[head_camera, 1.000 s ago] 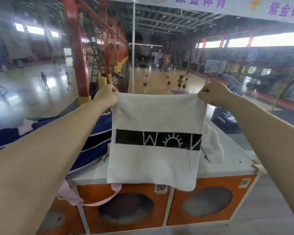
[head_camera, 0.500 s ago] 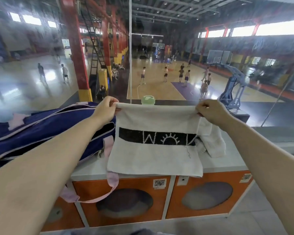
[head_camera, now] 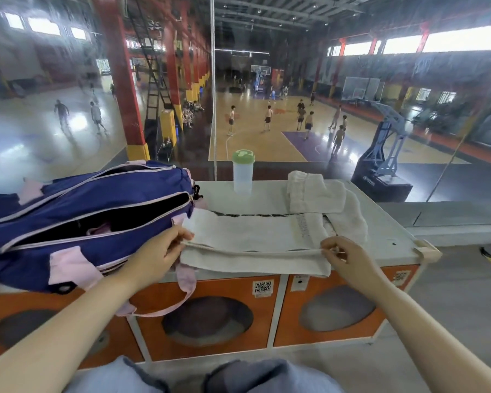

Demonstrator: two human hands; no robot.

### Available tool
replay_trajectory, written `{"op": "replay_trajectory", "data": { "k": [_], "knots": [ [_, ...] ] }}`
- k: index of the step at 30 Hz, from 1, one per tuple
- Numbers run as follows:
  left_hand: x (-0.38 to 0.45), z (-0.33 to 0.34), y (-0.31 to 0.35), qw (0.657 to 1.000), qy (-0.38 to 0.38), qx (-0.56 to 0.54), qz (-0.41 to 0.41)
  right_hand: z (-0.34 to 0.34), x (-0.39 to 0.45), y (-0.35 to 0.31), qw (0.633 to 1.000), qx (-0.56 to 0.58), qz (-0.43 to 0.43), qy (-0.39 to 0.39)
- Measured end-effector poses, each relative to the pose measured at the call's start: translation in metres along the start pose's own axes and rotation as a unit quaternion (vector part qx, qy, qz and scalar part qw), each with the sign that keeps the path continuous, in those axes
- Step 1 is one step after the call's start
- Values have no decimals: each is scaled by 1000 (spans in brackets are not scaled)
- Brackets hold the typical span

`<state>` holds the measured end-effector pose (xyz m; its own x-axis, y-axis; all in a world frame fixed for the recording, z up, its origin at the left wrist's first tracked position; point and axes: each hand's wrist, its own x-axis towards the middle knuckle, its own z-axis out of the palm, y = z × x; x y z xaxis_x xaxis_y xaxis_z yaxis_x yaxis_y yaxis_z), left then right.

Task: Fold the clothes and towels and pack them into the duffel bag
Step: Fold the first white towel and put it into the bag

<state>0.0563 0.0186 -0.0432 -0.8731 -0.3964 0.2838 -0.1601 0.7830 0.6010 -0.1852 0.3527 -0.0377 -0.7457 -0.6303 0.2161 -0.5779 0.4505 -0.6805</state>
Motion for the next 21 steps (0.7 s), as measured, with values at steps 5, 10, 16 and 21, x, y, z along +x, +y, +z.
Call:
{"op": "replay_trajectory", "data": {
  "k": [5,10,16,21],
  "knots": [
    [-13,3,-9,999,-23,-27,6,7,-18,8,999,-35,-32,9],
    [-17,7,-14,999,-26,-15,22,10,-23,13,998,-50,-40,5],
    [-20,6,-16,993,-61,83,54,16,-26,16,994,-91,-49,-32],
    [-6,1,7,977,2,195,81,18,-24,11,994,-19,34,98]
  ]
}}
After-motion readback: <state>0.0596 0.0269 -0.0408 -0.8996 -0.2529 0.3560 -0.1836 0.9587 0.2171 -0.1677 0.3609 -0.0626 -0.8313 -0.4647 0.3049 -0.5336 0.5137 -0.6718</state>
